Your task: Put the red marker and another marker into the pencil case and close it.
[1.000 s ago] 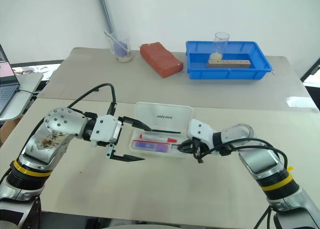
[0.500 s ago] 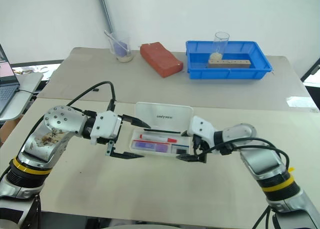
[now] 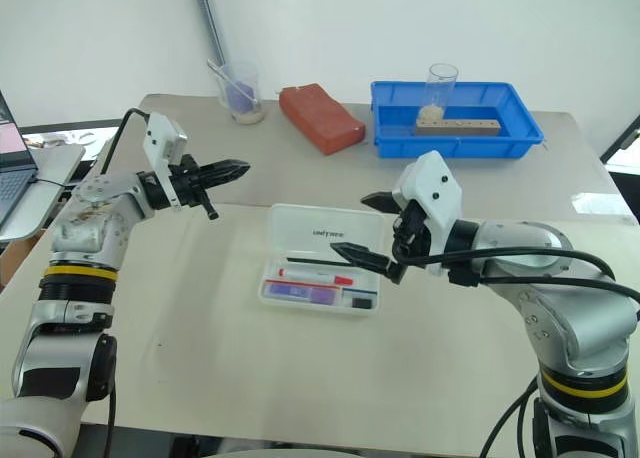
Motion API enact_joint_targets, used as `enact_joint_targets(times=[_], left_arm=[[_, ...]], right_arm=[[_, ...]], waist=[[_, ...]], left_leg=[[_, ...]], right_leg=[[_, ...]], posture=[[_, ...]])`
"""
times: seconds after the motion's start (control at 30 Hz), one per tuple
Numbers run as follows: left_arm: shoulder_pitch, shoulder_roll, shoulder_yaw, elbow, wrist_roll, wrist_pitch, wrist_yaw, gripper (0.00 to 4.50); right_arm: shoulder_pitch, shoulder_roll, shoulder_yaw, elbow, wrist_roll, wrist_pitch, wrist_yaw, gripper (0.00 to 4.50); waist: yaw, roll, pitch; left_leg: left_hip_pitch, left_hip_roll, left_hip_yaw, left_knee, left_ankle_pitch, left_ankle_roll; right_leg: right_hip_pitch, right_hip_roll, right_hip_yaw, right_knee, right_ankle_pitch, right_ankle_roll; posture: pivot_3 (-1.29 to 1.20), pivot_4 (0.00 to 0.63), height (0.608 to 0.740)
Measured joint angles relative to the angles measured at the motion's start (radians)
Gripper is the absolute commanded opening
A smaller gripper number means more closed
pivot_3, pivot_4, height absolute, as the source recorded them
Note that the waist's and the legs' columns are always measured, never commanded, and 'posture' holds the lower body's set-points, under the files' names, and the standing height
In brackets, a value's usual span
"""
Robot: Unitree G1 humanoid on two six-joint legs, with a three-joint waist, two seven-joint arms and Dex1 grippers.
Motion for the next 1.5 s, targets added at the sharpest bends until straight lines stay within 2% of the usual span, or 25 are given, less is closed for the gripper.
enact_joint_targets(times=[0.23, 0.33, 0.6, 0.7, 0.83, 0.97, 1.07, 1.17, 1.4, 1.5], left_arm=[[-0.138, -0.116, -0.09, 0.327, 0.152, -0.135, 0.004, 0.11], [-0.168, -0.135, -0.118, 0.419, 0.192, -0.169, -0.031, 0.11], [-0.205, -0.139, -0.123, 0.468, 0.205, -0.204, -0.187, 0.11], [-0.204, -0.125, -0.123, 0.419, 0.192, -0.194, -0.292, 0.11], [-0.146, -0.071, -0.158, 0.235, 0.188, -0.159, -0.438, 0.11], [0.027, -0.032, -0.236, -0.081, 0.182, -0.095, -0.538, 0.11], [0.096, -0.019, -0.273, -0.198, 0.187, -0.095, -0.548, 0.11], [0.138, -0.017, -0.3, -0.24, 0.211, -0.132, -0.521, 0.11], [0.166, -0.039, -0.378, -0.254, 0.319, -0.306, -0.375, 0.11], [0.16, -0.039, -0.384, -0.234, 0.324, -0.34, -0.357, 0.11]], right_arm=[[-0.007, -0.026, -0.006, -0.022, 0.041, 0.021, -0.039, 4.5], [-0.008, -0.05, -0.007, -0.032, 0.054, 0.022, -0.04, 4.5], [0.002, -0.069, -0.015, -0.036, 0.083, 0.022, -0.062, 4.5], [0.009, -0.089, -0.018, -0.037, 0.105, 0.022, -0.056, 4.5], [0.026, -0.149, -0.019, -0.039, 0.139, 0.021, -0.006, 4.5], [0.108, -0.237, -0.02, -0.057, 0.183, 0.019, 0.083, 4.5], [0.169, -0.262, -0.005, -0.063, 0.152, -0.024, 0.11, 4.5], [0.21, -0.27, 0.0, -0.062, 0.117, -0.062, 0.124, 4.5], [0.205, -0.256, 0.03, -0.037, 0.064, -0.12, 0.12, 4.5], [0.178, -0.247, 0.045, -0.021, 0.055, -0.123, 0.116, 4.5]], waist=[[0.008, -0.001, 0.0], [0.001, -0.001, 0.0], [-0.005, -0.001, 0.0], [-0.003, -0.001, 0.0], [-0.006, 0.0, 0.0], [-0.008, 0.001, -0.001], [-0.005, 0.001, -0.001], [-0.004, 0.0, 0.0], [-0.004, -0.001, -0.002], [-0.004, 0.001, -0.002]], left_leg=[[-0.005, -0.001, 0.0, 0.001, 0.0, 0.0], [-0.005, -0.001, -0.001, 0.0, 0.0, 0.0], [-0.005, 0.0, -0.001, 0.0, 0.0, 0.0], [-0.006, 0.0, -0.001, 0.0, 0.0, 0.0], [-0.005, 0.0, -0.001, -0.001, 0.0, 0.0], [-0.005, 0.001, -0.001, -0.001, 0.0, 0.0], [-0.004, 0.001, -0.001, 0.0, 0.0, 0.0], [-0.004, 0.0, -0.001, 0.001, 0.0, 0.0], [-0.002, 0.0, -0.001, 0.001, 0.0, 0.0], [-0.002, 0.0, -0.001, 0.001, 0.0, 0.0]], right_leg=[[-0.002, 0.0, 0.0, 0.0, 0.0, 0.0], [-0.003, 0.0, 0.0, 0.0, 0.0, 0.0], [-0.004, 0.001, 0.0, 0.0, 0.0, 0.0], [-0.004, 0.001, 0.0, 0.0, 0.0, 0.0], [-0.004, 0.001, 0.0, 0.0, 0.0, 0.0], [-0.003, 0.001, 0.0, 0.0, 0.0, -0.001], [-0.002, 0.001, 0.0, 0.0, 0.0, -0.001], [-0.001, 0.0, 0.0, 0.0, 0.0, -0.001], [0.001, 0.0, 0.0, -0.002, 0.0, -0.001], [0.001, 0.0, 0.0, -0.001, 0.0, 0.0]], posture=[[0.0, 0.15, 0.74], [0.0, 0.15, 0.74], [0.0, 0.15, 0.74], [0.0, 0.15, 0.74], [0.0, 0.15, 0.74], [0.0, 0.15, 0.74], [0.0, 0.15, 0.74], [0.0, 0.15, 0.74], [0.0, 0.15, 0.74], [0.0, 0.15, 0.74]])
